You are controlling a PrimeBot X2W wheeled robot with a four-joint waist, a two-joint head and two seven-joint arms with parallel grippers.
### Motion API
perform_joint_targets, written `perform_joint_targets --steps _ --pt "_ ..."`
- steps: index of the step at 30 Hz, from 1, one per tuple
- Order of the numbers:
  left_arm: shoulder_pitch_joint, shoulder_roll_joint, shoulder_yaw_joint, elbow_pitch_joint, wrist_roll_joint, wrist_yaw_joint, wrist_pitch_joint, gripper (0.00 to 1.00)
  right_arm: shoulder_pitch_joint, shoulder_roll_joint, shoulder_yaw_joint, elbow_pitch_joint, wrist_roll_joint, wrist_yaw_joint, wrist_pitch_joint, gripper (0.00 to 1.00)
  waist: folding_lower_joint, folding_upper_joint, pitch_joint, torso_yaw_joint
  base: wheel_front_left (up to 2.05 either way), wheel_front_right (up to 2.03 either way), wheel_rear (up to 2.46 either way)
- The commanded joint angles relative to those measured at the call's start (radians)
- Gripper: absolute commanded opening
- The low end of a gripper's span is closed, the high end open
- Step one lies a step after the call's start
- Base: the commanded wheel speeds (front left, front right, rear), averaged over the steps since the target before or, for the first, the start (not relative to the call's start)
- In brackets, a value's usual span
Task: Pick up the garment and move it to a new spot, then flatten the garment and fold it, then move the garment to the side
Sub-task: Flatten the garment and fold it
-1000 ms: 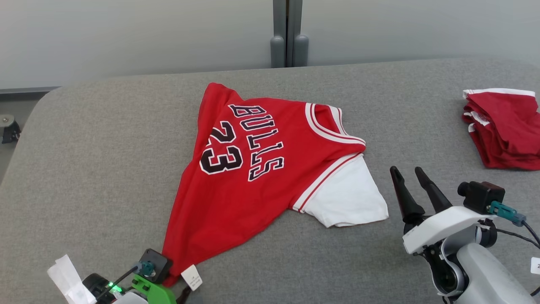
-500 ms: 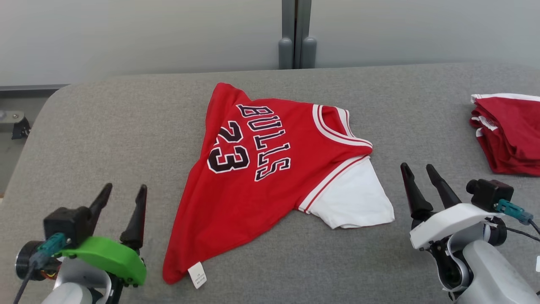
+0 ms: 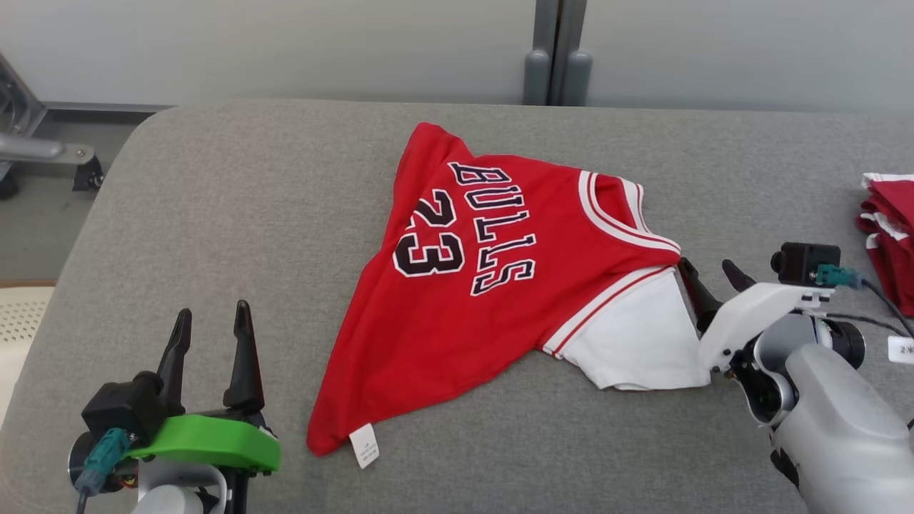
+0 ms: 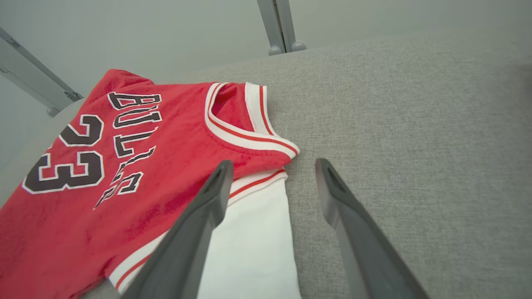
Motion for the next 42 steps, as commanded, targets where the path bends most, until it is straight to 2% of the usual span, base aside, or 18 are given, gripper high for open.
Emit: perform_joint_targets --steps 1,6,14,15,16,17,18,19,29,42 --pt "0.006 -0.014 0.013 0.011 0.017 -0.019 -0.003 1.0 -0.033 -0.003 0.013 0.038 0.01 0.0 0.045 1.0 0.0 0.0 0.021 0.033 0.0 0.0 0.0" --pt "-0.016 -0.066 0.043 0.048 0.057 -0.072 -0.003 1.0 -0.149 -0.02 0.045 0.18 0.009 0.0 0.154 1.0 0.0 0.0 0.049 0.075 0.0 0.0 0.0" --pt "-0.045 -0.133 0.077 0.12 0.108 -0.137 -0.003 1.0 -0.278 -0.034 0.027 0.371 0.037 0.0 0.233 1.0 0.0 0.0 0.095 0.138 0.0 0.0 0.0" --pt "-0.049 -0.141 0.084 0.126 0.113 -0.143 -0.003 1.0 -0.289 -0.033 0.022 0.382 0.053 0.0 0.239 0.9 0.0 0.0 0.1 0.145 0.0 0.0 0.0" --pt "-0.051 -0.146 0.089 0.131 0.118 -0.148 -0.003 1.0 -0.29 -0.028 0.018 0.389 0.066 0.0 0.247 0.74 0.0 0.0 0.102 0.149 0.0 0.0 0.0" --pt "-0.051 -0.152 0.097 0.137 0.125 -0.155 -0.003 1.0 -0.289 -0.021 0.017 0.393 0.081 0.0 0.253 0.5 0.0 0.0 0.103 0.152 0.0 0.0 0.0" --pt "-0.052 -0.157 0.104 0.142 0.131 -0.158 -0.003 1.0 -0.288 -0.02 0.017 0.392 0.094 0.0 0.256 0.37 0.0 0.0 0.103 0.154 0.0 0.0 0.0" --pt "-0.052 -0.162 0.112 0.146 0.137 -0.165 -0.003 1.0 -0.286 -0.022 0.018 0.387 0.105 0.0 0.253 0.0 0.0 0.0 0.103 0.155 0.0 0.0 0.0" --pt "-0.033 -0.186 0.167 0.177 0.18 -0.194 -0.003 1.0 -0.261 -0.088 0.047 0.346 0.18 -0.001 0.189 0.0 0.0 0.0 0.072 0.113 0.0 0.0 0.0" --pt "-0.006 -0.195 0.207 0.198 0.216 -0.216 -0.003 1.0 -0.198 -0.182 0.114 0.224 0.27 -0.001 0.26 0.0 0.0 0.0 0.031 0.014 0.0 0.0 0.0"
